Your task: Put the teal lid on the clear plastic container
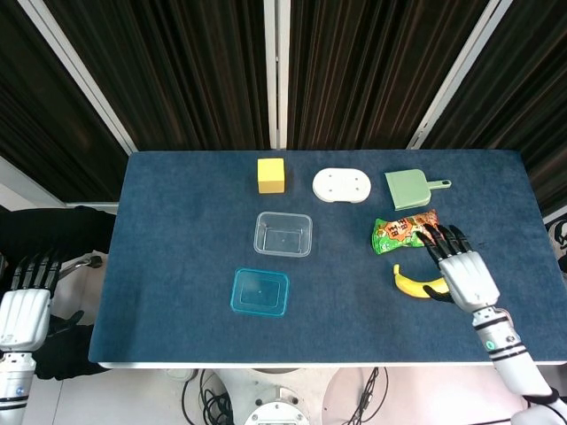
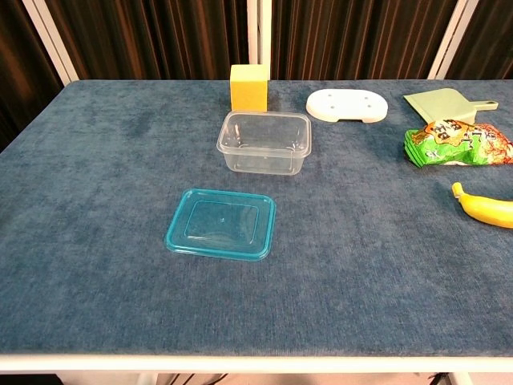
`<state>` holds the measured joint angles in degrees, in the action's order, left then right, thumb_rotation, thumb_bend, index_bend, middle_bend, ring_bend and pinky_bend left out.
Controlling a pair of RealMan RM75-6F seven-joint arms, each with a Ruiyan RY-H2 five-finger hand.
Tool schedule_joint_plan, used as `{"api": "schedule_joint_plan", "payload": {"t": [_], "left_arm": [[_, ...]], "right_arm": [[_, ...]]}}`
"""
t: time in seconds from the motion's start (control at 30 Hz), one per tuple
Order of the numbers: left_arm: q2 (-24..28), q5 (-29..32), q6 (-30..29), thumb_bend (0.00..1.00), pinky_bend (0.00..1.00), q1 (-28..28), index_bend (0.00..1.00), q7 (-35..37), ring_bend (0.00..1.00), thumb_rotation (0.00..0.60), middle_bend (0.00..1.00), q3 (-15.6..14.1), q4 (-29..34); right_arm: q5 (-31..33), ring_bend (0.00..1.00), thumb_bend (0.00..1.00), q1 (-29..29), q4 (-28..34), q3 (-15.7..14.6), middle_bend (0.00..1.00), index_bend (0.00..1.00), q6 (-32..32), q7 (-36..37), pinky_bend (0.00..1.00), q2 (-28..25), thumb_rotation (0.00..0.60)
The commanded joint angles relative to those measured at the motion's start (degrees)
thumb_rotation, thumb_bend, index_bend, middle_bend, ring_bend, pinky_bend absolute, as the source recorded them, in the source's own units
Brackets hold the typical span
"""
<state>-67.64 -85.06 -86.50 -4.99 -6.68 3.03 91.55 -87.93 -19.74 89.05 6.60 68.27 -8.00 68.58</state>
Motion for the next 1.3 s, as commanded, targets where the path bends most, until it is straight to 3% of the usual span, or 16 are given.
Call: {"api": "schedule_joint_plan", "payload": {"t": [0.03, 0.17, 0.47, 0.83, 1.1, 1.23, 1.3], "left_arm": [[0.0, 0.0, 0.5, 0.00, 0.01, -0.3, 0.03, 0.3, 0.00, 0.600, 0.03, 0.1, -0.2], [-0.2, 0.5, 1.3, 0.00, 0.01, -0.6, 0.03, 0.5, 0.00, 0.600, 0.03, 0.2, -0.3], [0.3, 1.6, 2.6, 0.00, 0.01, -1.1, 0.03, 1.2, 0.00, 0.600, 0.03, 0.5, -0.1], [1.3, 2.3, 3.6, 0.00, 0.02, -1.3, 0.03, 2.6, 0.00, 0.600, 0.03, 0.3, 0.1], [2.5, 1.5, 5.7, 0.00, 0.02, -2.3, 0.03, 4.6, 0.00, 0.600, 0.03, -0.1, -0.4], [4.0, -1.2, 8.5, 0.00, 0.02, -4.7, 0.03, 5.3, 0.00, 0.600, 0.03, -0.6, -0.2], [4.8, -3.0, 10.7, 0.00, 0.02, -6.7, 0.04, 5.6, 0.00, 0.600, 0.03, -0.9, 0.3]], "right_arm": [[0.2, 0.00, 0.07, -7.2, -5.5, 3.1, 0.00, 0.00, -6.0, -2.0, 0.00, 6.7, 0.600], [0.5, 0.00, 0.04, -13.9, -12.9, 5.1, 0.00, 0.00, -10.3, -4.9, 0.00, 14.9, 0.600], [4.7, 0.00, 0.03, -25.6, -25.3, 7.7, 0.00, 0.00, -21.0, -5.5, 0.00, 26.4, 0.600], [6.8, 0.00, 0.03, -35.7, -38.5, 9.0, 0.00, 0.00, -25.9, -6.3, 0.00, 37.0, 0.600], [8.1, 0.00, 0.03, -39.0, -41.3, 8.8, 0.00, 0.00, -26.7, -7.7, 0.00, 40.6, 0.600], [9.4, 0.00, 0.03, -37.0, -38.8, 8.4, 0.00, 0.00, -24.8, -9.5, 0.00, 37.8, 0.600], [9.9, 0.00, 0.04, -34.3, -33.6, 7.7, 0.00, 0.00, -22.9, -9.7, 0.00, 33.6, 0.600]]}}
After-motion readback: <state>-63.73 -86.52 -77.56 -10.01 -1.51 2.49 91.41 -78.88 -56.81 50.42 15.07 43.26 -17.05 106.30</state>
